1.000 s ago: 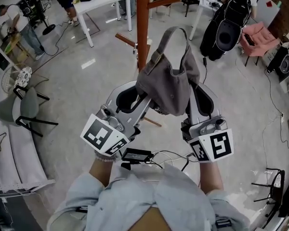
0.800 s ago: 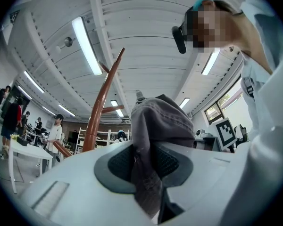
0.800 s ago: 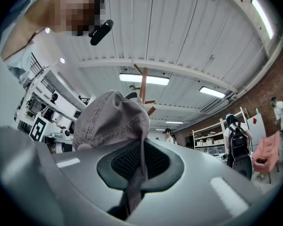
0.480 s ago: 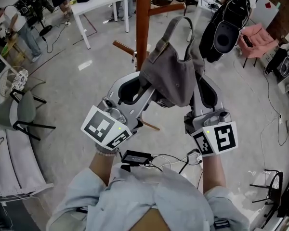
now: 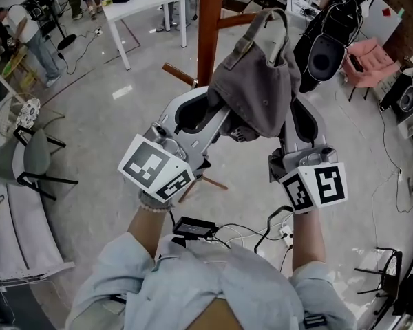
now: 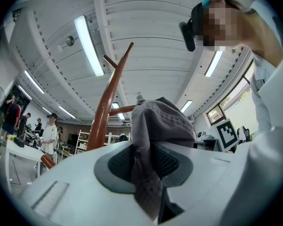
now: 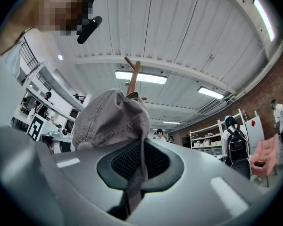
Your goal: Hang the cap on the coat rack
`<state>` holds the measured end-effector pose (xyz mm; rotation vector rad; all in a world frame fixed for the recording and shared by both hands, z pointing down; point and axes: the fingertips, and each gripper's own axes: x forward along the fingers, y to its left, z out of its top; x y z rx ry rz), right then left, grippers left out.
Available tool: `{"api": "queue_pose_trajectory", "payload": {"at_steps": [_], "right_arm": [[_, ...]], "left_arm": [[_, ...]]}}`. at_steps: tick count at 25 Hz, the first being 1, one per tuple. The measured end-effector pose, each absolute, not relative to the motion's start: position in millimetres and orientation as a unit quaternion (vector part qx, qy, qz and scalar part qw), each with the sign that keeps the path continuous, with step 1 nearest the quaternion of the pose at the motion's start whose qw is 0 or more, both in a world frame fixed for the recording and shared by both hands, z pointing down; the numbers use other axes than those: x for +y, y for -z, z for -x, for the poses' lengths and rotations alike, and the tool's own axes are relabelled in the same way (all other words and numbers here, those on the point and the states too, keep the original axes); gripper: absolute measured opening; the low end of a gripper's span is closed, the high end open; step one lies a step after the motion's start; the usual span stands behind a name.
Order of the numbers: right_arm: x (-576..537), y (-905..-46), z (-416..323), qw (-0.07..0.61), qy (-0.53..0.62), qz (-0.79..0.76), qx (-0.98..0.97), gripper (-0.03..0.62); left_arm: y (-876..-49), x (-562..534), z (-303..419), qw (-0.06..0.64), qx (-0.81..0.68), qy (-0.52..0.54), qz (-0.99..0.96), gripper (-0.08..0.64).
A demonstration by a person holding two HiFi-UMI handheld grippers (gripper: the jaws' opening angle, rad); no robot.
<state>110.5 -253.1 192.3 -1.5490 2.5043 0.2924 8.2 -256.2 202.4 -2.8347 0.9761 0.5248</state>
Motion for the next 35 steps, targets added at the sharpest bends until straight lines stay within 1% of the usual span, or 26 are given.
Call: {"api": "queue_pose_trajectory", "payload": {"at_steps": [10,35], "right_arm": [[-282,-194,-113,0.081,-0.085,0.521,0.846,0.014],[-315,-226,-77,0.04,-0.06,0.5,0.863,0.014]], "left_arm": [[-206,-279,-10,0.035,0.334,-0.178,0.925,0.091],[-240,-300,22,0.002,0.374,-0.165,0.913,0.092]]}}
